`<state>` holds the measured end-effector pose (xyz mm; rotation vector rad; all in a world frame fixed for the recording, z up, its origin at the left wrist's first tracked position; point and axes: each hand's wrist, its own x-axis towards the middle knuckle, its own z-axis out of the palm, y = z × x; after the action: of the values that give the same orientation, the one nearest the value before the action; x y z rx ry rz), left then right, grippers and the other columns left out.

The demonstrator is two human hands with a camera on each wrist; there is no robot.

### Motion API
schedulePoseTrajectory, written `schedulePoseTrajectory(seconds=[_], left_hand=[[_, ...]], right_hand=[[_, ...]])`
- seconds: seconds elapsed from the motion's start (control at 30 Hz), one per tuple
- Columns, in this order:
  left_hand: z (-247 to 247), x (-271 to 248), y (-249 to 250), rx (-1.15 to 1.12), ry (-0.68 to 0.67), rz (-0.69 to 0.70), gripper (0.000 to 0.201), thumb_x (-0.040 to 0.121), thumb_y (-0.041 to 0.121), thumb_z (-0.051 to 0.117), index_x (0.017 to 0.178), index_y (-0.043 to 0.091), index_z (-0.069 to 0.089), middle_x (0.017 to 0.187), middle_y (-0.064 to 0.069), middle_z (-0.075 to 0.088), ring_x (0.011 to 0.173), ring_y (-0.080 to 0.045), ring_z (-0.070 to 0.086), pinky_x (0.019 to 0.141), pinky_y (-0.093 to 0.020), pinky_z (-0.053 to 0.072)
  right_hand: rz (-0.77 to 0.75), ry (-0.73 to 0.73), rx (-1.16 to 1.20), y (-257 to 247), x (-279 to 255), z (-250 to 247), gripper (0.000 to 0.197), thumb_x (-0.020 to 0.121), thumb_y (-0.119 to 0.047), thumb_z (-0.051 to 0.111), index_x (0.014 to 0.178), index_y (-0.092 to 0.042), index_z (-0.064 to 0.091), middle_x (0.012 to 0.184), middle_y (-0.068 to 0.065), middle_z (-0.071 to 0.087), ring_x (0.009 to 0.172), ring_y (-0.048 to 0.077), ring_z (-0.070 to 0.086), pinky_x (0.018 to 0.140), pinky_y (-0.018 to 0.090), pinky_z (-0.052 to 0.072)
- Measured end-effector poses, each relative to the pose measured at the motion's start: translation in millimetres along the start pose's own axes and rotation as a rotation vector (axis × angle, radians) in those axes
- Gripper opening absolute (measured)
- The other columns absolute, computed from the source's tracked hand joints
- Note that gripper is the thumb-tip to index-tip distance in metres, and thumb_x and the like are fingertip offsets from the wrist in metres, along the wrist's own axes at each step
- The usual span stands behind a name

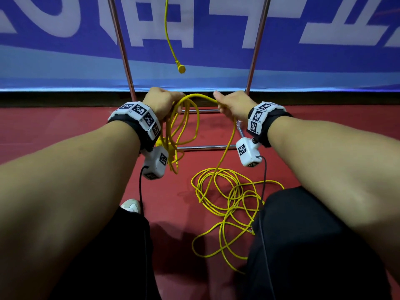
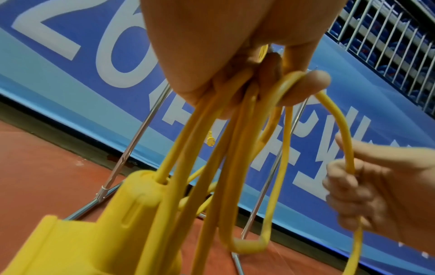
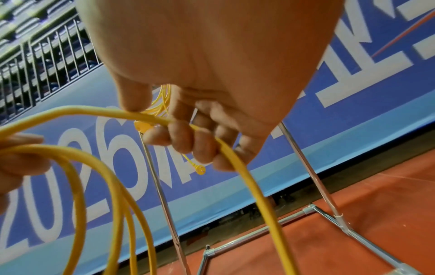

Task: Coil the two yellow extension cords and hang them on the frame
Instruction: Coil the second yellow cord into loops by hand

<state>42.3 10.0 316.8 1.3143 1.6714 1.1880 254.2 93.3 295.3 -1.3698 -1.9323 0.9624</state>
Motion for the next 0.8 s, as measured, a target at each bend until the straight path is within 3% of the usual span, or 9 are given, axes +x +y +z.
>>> schedulePoseTrajectory(seconds=[0.1,0.17,0.23,0.33,0.43,0.57,0.63,0.7,0.8], left_hand=[[3,-3,0,-0.017,-0.07,-0.04,0.02,0.096,0.025,0.062,0.083,0.013,0.071,0.048,0.0,0.058,0.033,-0.012,0.039,0.036,-0.018,0.03],[6,-5,1,-0.031,-0.083,-0.047,0.016,0.095,0.025,0.062,0.091,0.012,0.071,0.049,-0.001,0.059,0.037,-0.014,0.041,0.039,-0.019,0.03],[9,-6,3,-0.018,-0.083,-0.03,0.021,0.094,0.024,0.061,0.085,0.007,0.069,0.048,-0.003,0.057,0.041,-0.017,0.042,0.043,-0.021,0.031],[11,-9,5,0.013,-0.067,-0.028,0.027,0.09,0.023,0.059,0.065,0.011,0.06,0.049,-0.003,0.053,0.042,-0.017,0.041,0.044,-0.023,0.029],[11,-9,5,-0.003,-0.047,-0.028,0.031,0.087,0.025,0.061,0.058,0.015,0.056,0.049,-0.002,0.049,0.043,-0.016,0.038,0.046,-0.024,0.028],[12,-7,6,-0.004,-0.001,-0.012,0.027,0.088,0.03,0.064,0.067,0.012,0.064,0.049,-0.001,0.048,0.041,-0.014,0.038,0.044,-0.022,0.028],[10,-3,5,-0.017,0.063,-0.004,0.027,0.089,0.031,0.065,0.075,0.009,0.068,0.052,-0.003,0.049,0.039,-0.014,0.039,0.044,-0.021,0.031],[7,-1,5,-0.077,0.107,-0.003,0.026,0.091,0.029,0.065,0.078,0.007,0.067,0.054,-0.004,0.05,0.039,-0.014,0.039,0.043,-0.02,0.032],[5,0,4,-0.117,0.119,0.006,0.028,0.093,0.025,0.064,0.071,0.008,0.061,0.049,-0.002,0.049,0.038,-0.013,0.038,0.041,-0.019,0.032]], right_hand=[[-0.09,0.019,-0.014,-6,-1,1,0.054,0.092,-0.053,0.063,0.054,-0.015,0.053,0.044,-0.007,0.041,0.044,0.011,0.033,0.051,0.024,0.03],[-0.148,-0.019,-0.083,-12,-3,8,0.058,0.089,-0.056,0.065,0.052,-0.015,0.046,0.049,-0.002,0.033,0.047,0.012,0.027,0.052,0.026,0.026],[-0.207,-0.043,-0.143,-20,-3,17,0.058,0.086,-0.06,0.065,0.055,-0.013,0.051,0.053,0.0,0.033,0.051,0.014,0.028,0.054,0.028,0.026],[-0.242,-0.048,-0.158,-29,-2,28,0.064,0.085,-0.063,0.064,0.064,-0.002,0.062,0.058,0.003,0.044,0.055,0.014,0.037,0.057,0.028,0.031],[-0.238,-0.053,-0.111,-29,-2,29,0.067,0.087,-0.062,0.064,0.071,0.004,0.063,0.059,0.004,0.048,0.054,0.013,0.039,0.056,0.025,0.033],[-0.177,-0.165,-0.04,-22,-3,27,0.054,0.092,-0.053,0.063,0.07,-0.004,0.066,0.059,0.002,0.058,0.053,0.013,0.048,0.055,0.021,0.04],[-0.09,-0.25,0.023,-14,-1,28,0.047,0.094,-0.05,0.061,0.069,-0.01,0.065,0.073,0.013,0.067,0.06,0.021,0.057,0.059,0.025,0.041],[0.045,-0.31,0.081,-4,0,25,0.044,0.094,-0.052,0.059,0.071,-0.015,0.063,0.078,0.011,0.071,0.067,0.021,0.066,0.066,0.03,0.041],[0.167,-0.304,0.165,6,-3,17,0.045,0.094,-0.053,0.058,0.072,-0.013,0.06,0.061,0.004,0.067,0.063,0.021,0.067,0.068,0.032,0.043]])
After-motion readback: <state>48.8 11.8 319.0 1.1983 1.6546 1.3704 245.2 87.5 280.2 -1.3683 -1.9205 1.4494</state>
